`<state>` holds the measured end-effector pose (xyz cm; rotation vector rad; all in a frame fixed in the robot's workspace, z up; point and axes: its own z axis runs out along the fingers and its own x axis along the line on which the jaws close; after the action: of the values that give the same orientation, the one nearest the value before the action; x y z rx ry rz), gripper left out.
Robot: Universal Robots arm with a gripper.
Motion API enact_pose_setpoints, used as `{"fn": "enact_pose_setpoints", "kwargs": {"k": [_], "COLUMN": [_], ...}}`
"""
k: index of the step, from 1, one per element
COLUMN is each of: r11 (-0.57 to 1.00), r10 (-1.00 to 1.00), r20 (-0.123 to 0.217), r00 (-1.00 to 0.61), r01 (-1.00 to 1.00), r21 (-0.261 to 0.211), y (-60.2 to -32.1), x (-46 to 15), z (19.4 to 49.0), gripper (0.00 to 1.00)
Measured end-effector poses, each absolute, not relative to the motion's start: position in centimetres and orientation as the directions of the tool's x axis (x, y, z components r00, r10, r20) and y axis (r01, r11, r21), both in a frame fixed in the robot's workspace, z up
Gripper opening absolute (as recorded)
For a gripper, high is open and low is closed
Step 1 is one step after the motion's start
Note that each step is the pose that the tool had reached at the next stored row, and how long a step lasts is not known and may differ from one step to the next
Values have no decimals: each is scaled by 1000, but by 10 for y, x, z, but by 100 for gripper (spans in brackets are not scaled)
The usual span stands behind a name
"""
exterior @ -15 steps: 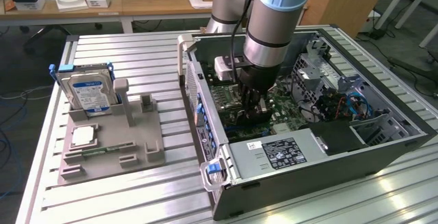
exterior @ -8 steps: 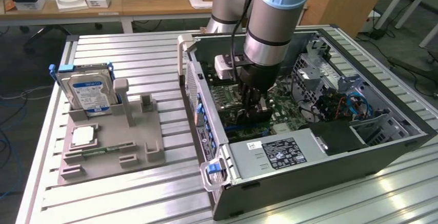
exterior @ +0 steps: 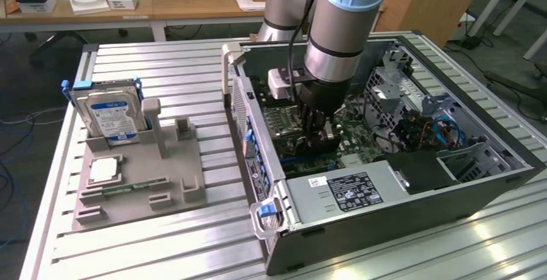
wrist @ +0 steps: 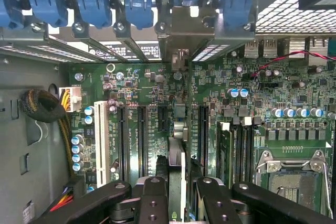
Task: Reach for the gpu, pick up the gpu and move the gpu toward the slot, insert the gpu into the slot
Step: 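Insert the gpu into the slot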
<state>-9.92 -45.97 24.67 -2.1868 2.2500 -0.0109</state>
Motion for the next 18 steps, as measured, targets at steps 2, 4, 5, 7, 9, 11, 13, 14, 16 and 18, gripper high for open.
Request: {"fn": "enact_pose_setpoints", "kwargs": {"k": [2,4,5,7,9,11,13,14,16,18], "r11": [28,28,29,28,26,17,8,4,-4,-6], "r10": [-1000,-1000,-1000,-1000,-1000,-1000,-1000,-1000,-1000,-1000], "r20": [2,2,2,2,2,2,2,2,2,2], "r00": [-28,-28,-29,-28,-26,-17,-8,-4,4,6], "r01": [-1000,-1000,-1000,-1000,-1000,-1000,-1000,-1000,-1000,-1000], "r21": [-8,-8,-8,-8,-8,-8,-8,-8,-8,-8], "y": [-460,-460,-460,-459,-459,-458,-458,-458,-457,-457], "x": [-99,-99,-99,-99,-99,-99,-99,-99,-99,-99], "z": [247,247,247,247,247,247,247,247,247,247], "gripper": [26,26,26,26,26,26,26,26,26,26]}}
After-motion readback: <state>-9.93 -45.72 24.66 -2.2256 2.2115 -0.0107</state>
